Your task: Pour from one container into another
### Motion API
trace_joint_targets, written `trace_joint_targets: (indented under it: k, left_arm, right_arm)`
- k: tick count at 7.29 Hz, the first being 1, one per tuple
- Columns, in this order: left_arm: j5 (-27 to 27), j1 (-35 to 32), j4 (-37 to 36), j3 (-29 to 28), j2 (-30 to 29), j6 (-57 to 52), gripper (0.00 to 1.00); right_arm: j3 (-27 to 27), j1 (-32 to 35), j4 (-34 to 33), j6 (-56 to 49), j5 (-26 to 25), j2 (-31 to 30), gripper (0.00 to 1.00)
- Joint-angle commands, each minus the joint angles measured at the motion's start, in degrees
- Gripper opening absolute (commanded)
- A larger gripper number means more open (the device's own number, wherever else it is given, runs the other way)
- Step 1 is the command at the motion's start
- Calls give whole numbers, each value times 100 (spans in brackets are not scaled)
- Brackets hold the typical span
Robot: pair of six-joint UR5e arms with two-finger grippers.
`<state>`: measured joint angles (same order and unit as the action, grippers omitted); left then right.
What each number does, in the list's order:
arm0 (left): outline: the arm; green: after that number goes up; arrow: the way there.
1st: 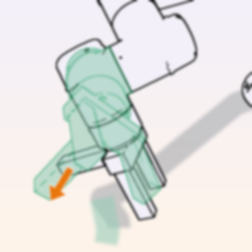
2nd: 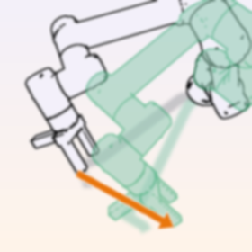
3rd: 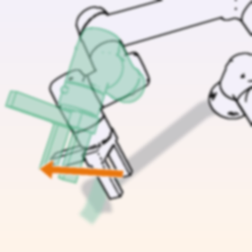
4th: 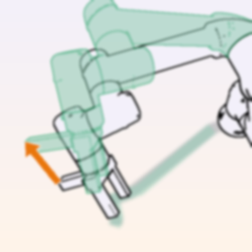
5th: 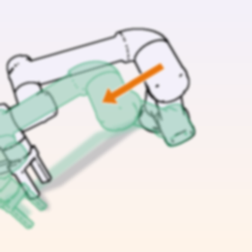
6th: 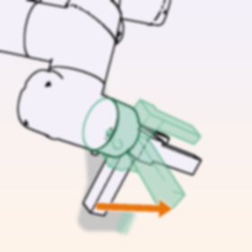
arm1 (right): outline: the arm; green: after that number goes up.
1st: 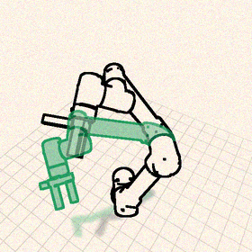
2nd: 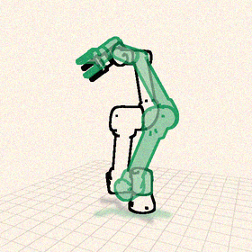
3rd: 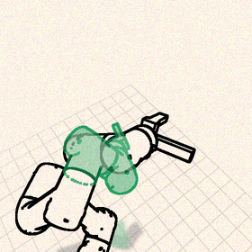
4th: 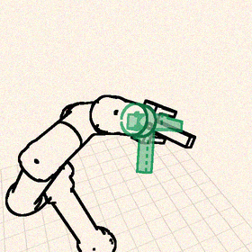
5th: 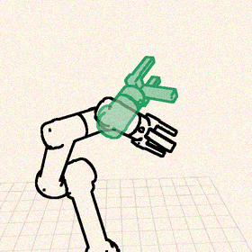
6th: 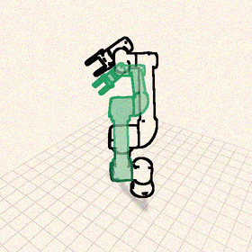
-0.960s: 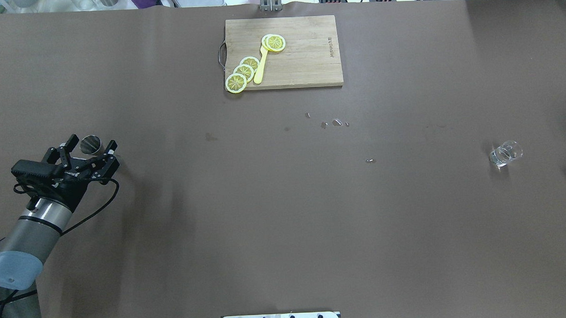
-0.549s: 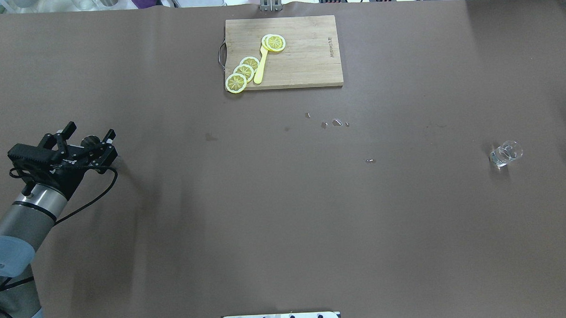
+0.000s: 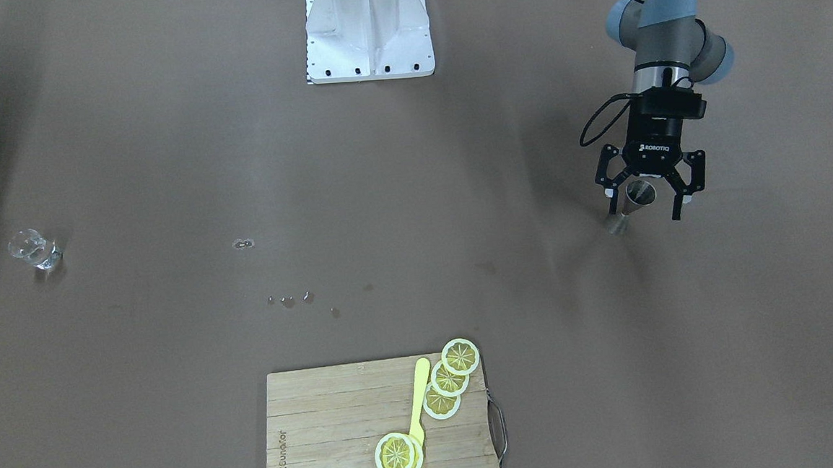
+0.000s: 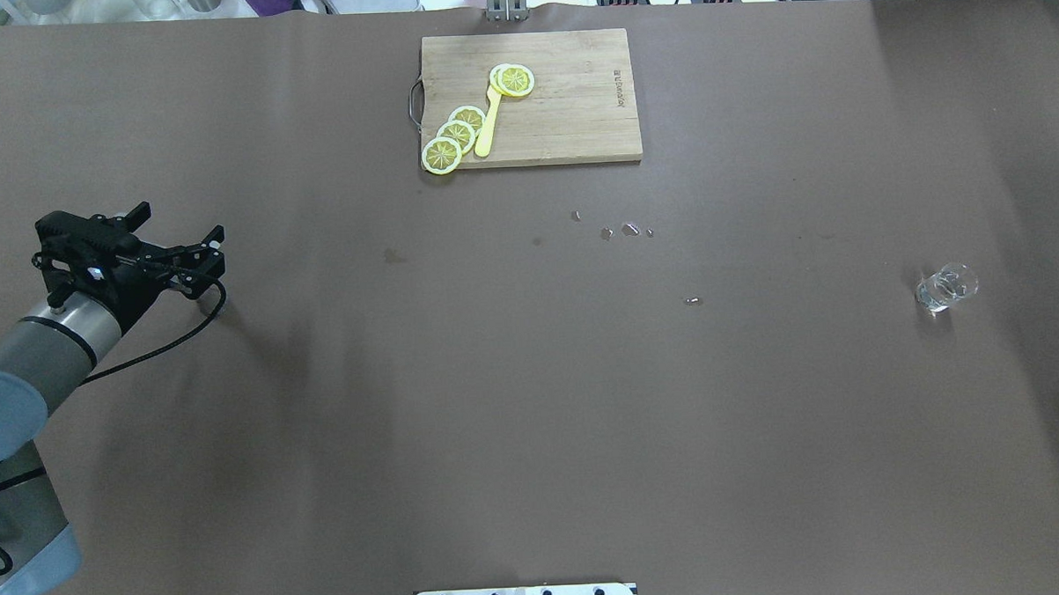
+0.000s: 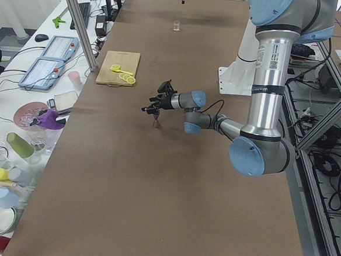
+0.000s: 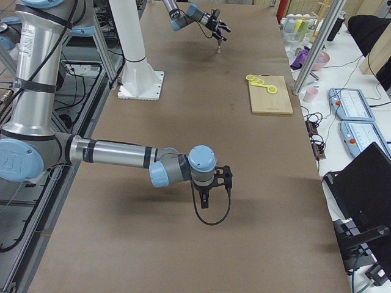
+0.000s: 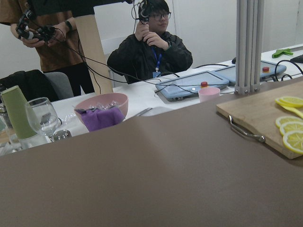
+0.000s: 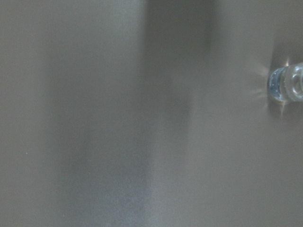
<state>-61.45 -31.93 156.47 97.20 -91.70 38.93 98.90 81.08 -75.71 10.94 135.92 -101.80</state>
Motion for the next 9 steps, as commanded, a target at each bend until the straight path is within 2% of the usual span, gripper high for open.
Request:
trace_joint_targets:
  k: [1,2,4,5,6,7,9]
  left_arm:
    - [-1484,-741,-1219,264,-363,-167,97]
    - [-2206,-962,-1886,265,-575,-184,97]
    - [-2625,-1253,-3553,265,-1250,-359,98]
    - [-2844,-1550,-4345,265,-1654,-813,98]
    - [-3255,-1806,-5241,230,-2163,-1296,98]
    - [-3415,-1904,-5972,203,-2524,-1396,98]
    - [-3408,-2002,-6994,159,-2975,-1632,98]
  right_arm:
    - [821,-22,-1348,-39,-65,-15,100]
    - [867,74,-1437,-213,-13,-128,100]
    - [1060,878,-1595,-1464,31,-854,100]
    - [1052,1127,-1840,-2168,-4,-998,100]
    - [1061,1199,-2373,-2306,-135,-878,100]
    - [1069,1208,-2509,-2411,-310,-807,100]
    - [1061,1305,-2510,-2465,-329,-780,100]
